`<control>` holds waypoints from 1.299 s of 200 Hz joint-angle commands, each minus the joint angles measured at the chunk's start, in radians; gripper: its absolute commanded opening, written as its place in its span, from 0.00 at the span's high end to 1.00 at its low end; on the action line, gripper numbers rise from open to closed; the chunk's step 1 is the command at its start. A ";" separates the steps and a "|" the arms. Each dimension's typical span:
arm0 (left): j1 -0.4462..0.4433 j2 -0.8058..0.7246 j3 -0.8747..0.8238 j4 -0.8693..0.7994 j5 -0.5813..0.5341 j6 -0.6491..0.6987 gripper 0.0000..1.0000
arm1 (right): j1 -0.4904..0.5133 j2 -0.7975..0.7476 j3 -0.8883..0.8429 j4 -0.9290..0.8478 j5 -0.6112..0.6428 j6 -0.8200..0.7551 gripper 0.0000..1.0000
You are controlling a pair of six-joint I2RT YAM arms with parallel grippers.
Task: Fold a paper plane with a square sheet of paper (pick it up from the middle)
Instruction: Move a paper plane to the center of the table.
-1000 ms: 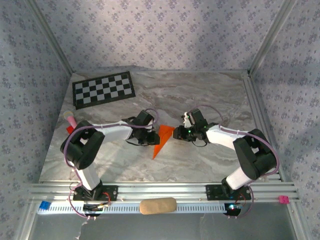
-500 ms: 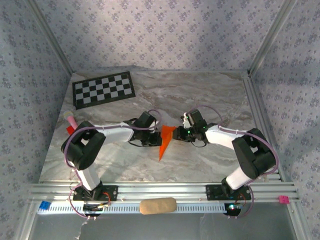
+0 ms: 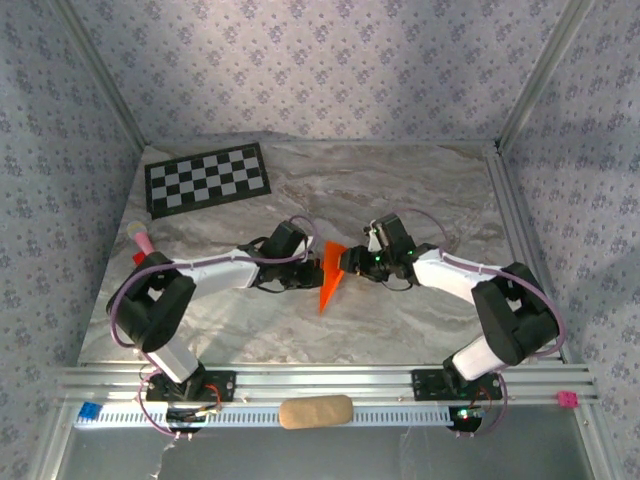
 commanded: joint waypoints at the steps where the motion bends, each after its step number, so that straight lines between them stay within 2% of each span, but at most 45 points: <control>1: -0.010 -0.024 -0.014 0.010 -0.022 -0.007 0.99 | 0.012 0.025 0.055 -0.061 0.009 0.029 0.46; 17: -0.014 -0.025 -0.013 0.008 -0.031 -0.007 0.99 | 0.020 0.053 0.074 -0.090 0.031 0.028 0.49; 32: -0.021 -0.023 -0.011 0.005 -0.042 -0.008 0.99 | 0.021 0.085 0.074 -0.062 0.003 0.038 0.52; 76: -0.036 -0.018 -0.002 -0.013 -0.072 -0.007 0.98 | 0.024 0.127 0.067 -0.046 0.004 0.059 0.71; 119: -0.044 0.004 0.009 -0.017 -0.063 -0.005 0.94 | 0.017 0.150 0.045 0.024 -0.061 0.074 0.87; 218: -0.051 0.039 0.038 -0.038 -0.060 0.004 0.80 | 0.008 0.167 0.029 0.063 -0.085 0.086 0.92; 260: -0.049 0.052 0.039 -0.018 -0.054 -0.007 0.78 | 0.005 0.171 0.026 0.077 -0.102 0.094 0.92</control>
